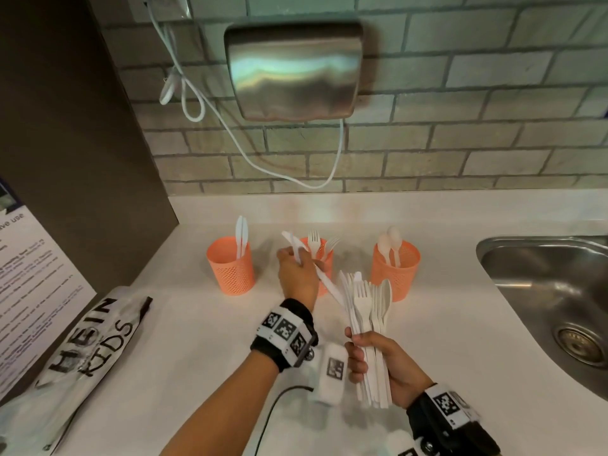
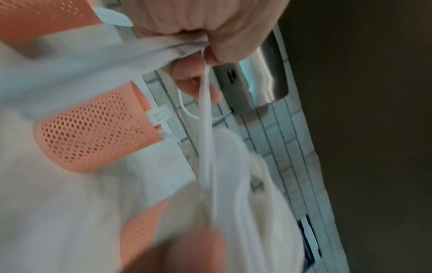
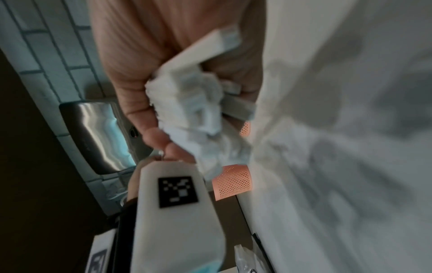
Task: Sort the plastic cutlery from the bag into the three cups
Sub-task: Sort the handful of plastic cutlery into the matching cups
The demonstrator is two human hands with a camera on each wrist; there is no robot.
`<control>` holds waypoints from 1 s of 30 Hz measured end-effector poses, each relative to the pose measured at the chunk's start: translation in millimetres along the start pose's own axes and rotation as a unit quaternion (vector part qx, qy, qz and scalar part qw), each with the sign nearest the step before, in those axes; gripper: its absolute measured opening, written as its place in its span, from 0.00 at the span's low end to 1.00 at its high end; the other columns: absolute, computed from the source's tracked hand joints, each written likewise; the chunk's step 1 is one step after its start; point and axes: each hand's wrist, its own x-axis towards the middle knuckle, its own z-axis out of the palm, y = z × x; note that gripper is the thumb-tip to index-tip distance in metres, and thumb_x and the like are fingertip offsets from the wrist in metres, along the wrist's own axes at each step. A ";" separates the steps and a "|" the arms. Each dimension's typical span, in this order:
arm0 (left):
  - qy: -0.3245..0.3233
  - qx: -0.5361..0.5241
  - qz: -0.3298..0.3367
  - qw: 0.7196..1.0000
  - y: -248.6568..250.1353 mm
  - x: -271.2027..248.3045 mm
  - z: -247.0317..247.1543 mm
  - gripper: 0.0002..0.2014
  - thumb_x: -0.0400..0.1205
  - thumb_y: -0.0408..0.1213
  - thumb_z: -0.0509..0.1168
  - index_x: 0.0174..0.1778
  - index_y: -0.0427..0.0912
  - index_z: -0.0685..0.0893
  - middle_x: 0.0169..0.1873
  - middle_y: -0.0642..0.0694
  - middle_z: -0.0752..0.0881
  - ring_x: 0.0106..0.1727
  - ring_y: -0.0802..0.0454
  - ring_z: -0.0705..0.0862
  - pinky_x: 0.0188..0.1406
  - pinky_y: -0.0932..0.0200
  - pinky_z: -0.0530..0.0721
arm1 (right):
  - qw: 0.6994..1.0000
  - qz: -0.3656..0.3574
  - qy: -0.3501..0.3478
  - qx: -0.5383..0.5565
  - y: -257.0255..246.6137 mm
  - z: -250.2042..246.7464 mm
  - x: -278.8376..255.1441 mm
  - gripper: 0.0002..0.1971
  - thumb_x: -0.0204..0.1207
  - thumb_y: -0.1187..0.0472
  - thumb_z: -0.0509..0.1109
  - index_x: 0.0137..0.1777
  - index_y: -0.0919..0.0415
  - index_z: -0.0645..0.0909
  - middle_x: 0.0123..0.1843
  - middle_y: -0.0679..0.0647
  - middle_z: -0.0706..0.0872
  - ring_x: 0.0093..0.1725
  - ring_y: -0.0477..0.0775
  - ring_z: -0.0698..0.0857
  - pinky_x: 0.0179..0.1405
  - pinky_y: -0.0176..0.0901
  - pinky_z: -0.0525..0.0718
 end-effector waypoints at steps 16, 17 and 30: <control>-0.235 0.050 -0.083 0.967 -23.4 -51.2 -11.4 0.10 0.76 0.45 0.70 0.32 0.45 0.81 0.14 0.56 0.74 0.15 0.61 0.69 0.16 0.67 0.65 | 1.000 -0.017 0.021 -0.007 -8.4 -3.0 10.2 0.28 0.36 0.64 0.86 0.35 0.64 0.75 0.24 0.55 0.75 0.18 0.48 0.73 0.18 0.39 0.76; -0.234 0.058 -0.063 0.969 -26.2 -52.5 -10.2 0.10 0.76 0.44 0.71 0.30 0.46 0.82 0.15 0.56 0.78 0.17 0.62 0.73 0.19 0.67 0.69 | 0.999 -0.013 0.025 -0.019 -7.7 -1.7 10.3 0.27 0.36 0.64 0.87 0.34 0.64 0.76 0.24 0.55 0.75 0.19 0.48 0.73 0.18 0.40 0.76; -0.249 0.049 -0.017 0.967 -27.9 -46.1 -17.2 0.12 0.79 0.37 0.68 0.29 0.45 0.79 0.16 0.58 0.78 0.16 0.64 0.74 0.17 0.77 0.67 | 0.998 -0.014 0.046 -0.032 -5.7 -2.9 12.5 0.27 0.40 0.62 0.87 0.41 0.66 0.84 0.32 0.59 0.85 0.23 0.51 0.81 0.21 0.41 0.82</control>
